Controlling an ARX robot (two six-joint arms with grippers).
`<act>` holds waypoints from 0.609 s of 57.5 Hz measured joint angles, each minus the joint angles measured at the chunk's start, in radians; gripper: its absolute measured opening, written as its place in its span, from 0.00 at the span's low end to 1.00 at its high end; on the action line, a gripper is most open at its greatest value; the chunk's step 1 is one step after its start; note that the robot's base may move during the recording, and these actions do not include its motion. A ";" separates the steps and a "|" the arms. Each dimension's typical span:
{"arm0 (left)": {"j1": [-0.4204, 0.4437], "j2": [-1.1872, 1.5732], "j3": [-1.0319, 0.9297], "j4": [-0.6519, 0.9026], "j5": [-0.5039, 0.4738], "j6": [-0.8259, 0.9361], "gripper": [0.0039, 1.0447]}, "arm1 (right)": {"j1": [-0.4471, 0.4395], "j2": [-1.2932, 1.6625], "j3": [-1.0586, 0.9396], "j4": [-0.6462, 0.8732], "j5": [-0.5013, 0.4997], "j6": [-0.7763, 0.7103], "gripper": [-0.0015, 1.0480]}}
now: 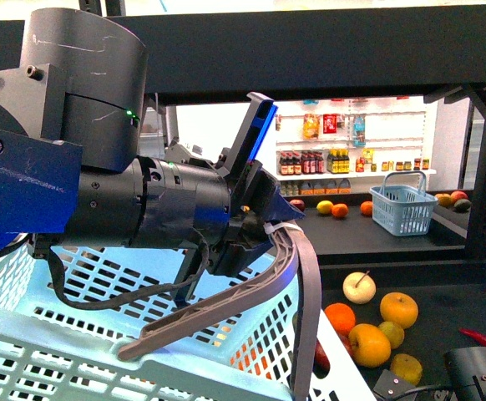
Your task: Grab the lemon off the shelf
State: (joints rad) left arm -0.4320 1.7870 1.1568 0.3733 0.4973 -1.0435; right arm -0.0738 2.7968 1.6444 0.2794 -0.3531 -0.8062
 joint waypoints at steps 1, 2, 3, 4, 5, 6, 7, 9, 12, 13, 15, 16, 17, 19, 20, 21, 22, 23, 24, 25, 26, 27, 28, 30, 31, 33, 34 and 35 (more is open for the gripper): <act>0.000 0.000 0.000 0.000 0.000 0.000 0.11 | 0.000 0.000 -0.004 -0.003 0.000 0.000 0.76; 0.000 0.000 0.000 0.000 0.000 0.000 0.11 | 0.000 0.000 -0.006 -0.004 0.001 -0.001 0.74; 0.000 0.000 0.000 0.000 0.000 0.000 0.11 | 0.000 0.000 -0.010 -0.006 0.001 -0.002 0.71; 0.000 0.000 0.000 0.000 0.000 0.000 0.11 | 0.000 0.000 -0.013 -0.006 0.000 -0.002 0.69; 0.000 0.000 0.000 0.000 0.000 0.000 0.11 | -0.001 0.000 -0.018 -0.006 0.002 -0.001 0.66; 0.000 0.000 0.000 0.000 0.000 0.000 0.11 | -0.001 0.000 -0.020 -0.005 0.003 -0.001 0.64; 0.000 0.000 0.000 0.000 0.000 0.000 0.11 | -0.001 0.000 -0.023 -0.003 0.005 -0.001 0.63; 0.000 0.000 0.000 0.000 0.000 0.000 0.11 | -0.001 0.000 -0.032 0.005 0.007 0.002 0.58; 0.000 0.000 0.000 0.000 0.000 0.000 0.11 | -0.001 -0.007 -0.047 0.022 0.010 0.008 0.51; 0.000 0.000 0.000 0.000 0.000 0.000 0.11 | -0.002 -0.010 -0.050 0.026 0.011 0.010 0.51; 0.000 0.000 0.000 0.000 0.000 0.000 0.11 | -0.002 -0.019 -0.063 0.041 0.013 0.021 0.49; 0.000 0.000 0.000 0.000 0.000 0.000 0.11 | -0.002 -0.024 -0.068 0.047 0.013 0.028 0.49; 0.000 0.000 0.000 0.000 0.000 0.000 0.11 | -0.003 -0.031 -0.077 0.060 0.013 0.038 0.48; 0.000 0.000 0.000 0.000 0.000 0.000 0.11 | -0.004 -0.048 -0.092 0.081 0.014 0.059 0.47; 0.000 0.000 0.000 0.000 0.000 0.000 0.11 | -0.004 -0.054 -0.097 0.089 0.014 0.066 0.47; 0.000 0.000 0.000 0.000 0.000 0.000 0.11 | -0.005 -0.062 -0.103 0.098 0.014 0.071 0.47; 0.000 0.000 0.000 0.000 0.000 0.000 0.11 | -0.005 -0.076 -0.113 0.115 0.017 0.092 0.47; 0.000 0.000 0.000 0.000 0.000 0.000 0.11 | -0.006 -0.084 -0.118 0.124 0.016 0.101 0.47; 0.000 0.000 0.000 0.000 0.000 0.000 0.11 | -0.007 -0.101 -0.128 0.141 0.016 0.119 0.47; 0.000 0.000 0.000 0.000 0.000 0.000 0.11 | -0.008 -0.111 -0.133 0.149 0.015 0.124 0.47; 0.000 0.000 0.000 0.000 0.000 0.000 0.11 | -0.010 -0.131 -0.144 0.165 0.013 0.143 0.47; 0.000 0.000 0.000 0.000 0.000 0.000 0.11 | -0.011 -0.142 -0.150 0.174 0.012 0.157 0.47; 0.000 0.000 0.000 0.000 0.000 0.000 0.11 | -0.012 -0.153 -0.155 0.182 0.012 0.161 0.47; 0.000 0.000 0.000 0.000 0.000 0.000 0.11 | -0.016 -0.188 -0.172 0.203 0.012 0.191 0.47; 0.000 0.000 0.000 0.000 0.000 0.000 0.11 | -0.018 -0.212 -0.184 0.217 0.012 0.208 0.47; 0.000 0.000 0.000 0.000 0.000 0.000 0.11 | -0.023 -0.249 -0.202 0.234 0.011 0.234 0.47; 0.000 0.000 0.000 0.000 0.000 0.000 0.11 | -0.024 -0.261 -0.208 0.240 0.011 0.243 0.47; 0.000 0.000 0.000 0.000 0.000 0.000 0.11 | -0.028 -0.288 -0.220 0.250 0.008 0.260 0.47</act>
State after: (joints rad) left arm -0.4320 1.7870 1.1568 0.3737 0.4973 -1.0439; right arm -0.1017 2.5092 1.4239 0.5293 -0.3450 -0.5461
